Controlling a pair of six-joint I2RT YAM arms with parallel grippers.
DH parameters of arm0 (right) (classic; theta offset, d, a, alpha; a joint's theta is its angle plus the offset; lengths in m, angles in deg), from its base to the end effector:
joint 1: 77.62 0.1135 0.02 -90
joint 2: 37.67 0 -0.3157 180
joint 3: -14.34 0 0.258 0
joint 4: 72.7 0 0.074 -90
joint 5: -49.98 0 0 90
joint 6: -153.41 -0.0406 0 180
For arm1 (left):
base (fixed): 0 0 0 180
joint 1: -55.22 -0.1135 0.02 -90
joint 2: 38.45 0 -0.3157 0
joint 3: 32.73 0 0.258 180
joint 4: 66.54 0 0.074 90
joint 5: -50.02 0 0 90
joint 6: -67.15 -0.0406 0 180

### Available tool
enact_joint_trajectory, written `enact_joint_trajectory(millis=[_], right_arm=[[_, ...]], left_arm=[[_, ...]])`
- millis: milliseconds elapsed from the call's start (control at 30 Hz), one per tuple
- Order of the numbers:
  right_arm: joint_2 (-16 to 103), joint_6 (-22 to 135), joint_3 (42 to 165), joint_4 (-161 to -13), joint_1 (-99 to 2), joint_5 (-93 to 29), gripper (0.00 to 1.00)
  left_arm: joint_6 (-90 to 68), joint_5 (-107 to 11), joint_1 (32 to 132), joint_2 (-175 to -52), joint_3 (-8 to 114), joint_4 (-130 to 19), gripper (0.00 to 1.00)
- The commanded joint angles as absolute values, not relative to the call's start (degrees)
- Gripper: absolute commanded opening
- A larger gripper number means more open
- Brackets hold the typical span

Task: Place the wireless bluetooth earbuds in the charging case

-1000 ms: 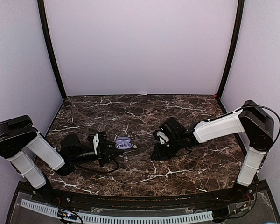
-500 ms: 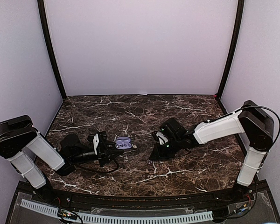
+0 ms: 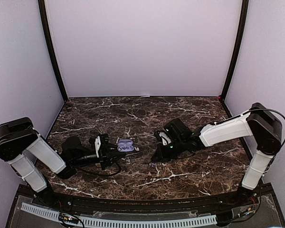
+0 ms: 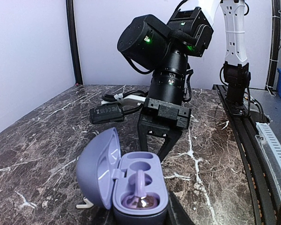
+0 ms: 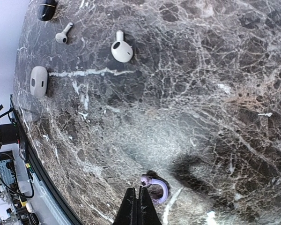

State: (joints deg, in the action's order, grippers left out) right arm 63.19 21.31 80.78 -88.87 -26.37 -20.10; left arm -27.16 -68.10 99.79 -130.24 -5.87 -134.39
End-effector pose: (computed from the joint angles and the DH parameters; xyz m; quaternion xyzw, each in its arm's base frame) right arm 0.2167 0.2922 0.1910 -0.1321 0.9196 0.3533 0.1094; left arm 0.1638 -0.1883 0.2009 0.4368 0.5355 -0.3991 0.6026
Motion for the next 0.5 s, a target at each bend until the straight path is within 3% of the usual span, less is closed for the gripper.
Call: enact_joint_trajectory(millis=[0, 467], right_arm=[[60.99, 21.74, 80.54, -87.57, -26.11, -19.66, 0.00], [64.78, 25.09, 84.67, -97.70, -23.96, -27.04, 0.17]], left_arm=[[-27.94, -68.98, 99.96, -128.30, -6.70, -134.93, 0.12], [-27.86, -69.07, 99.95, -128.48, -6.63, -134.86, 0.12]])
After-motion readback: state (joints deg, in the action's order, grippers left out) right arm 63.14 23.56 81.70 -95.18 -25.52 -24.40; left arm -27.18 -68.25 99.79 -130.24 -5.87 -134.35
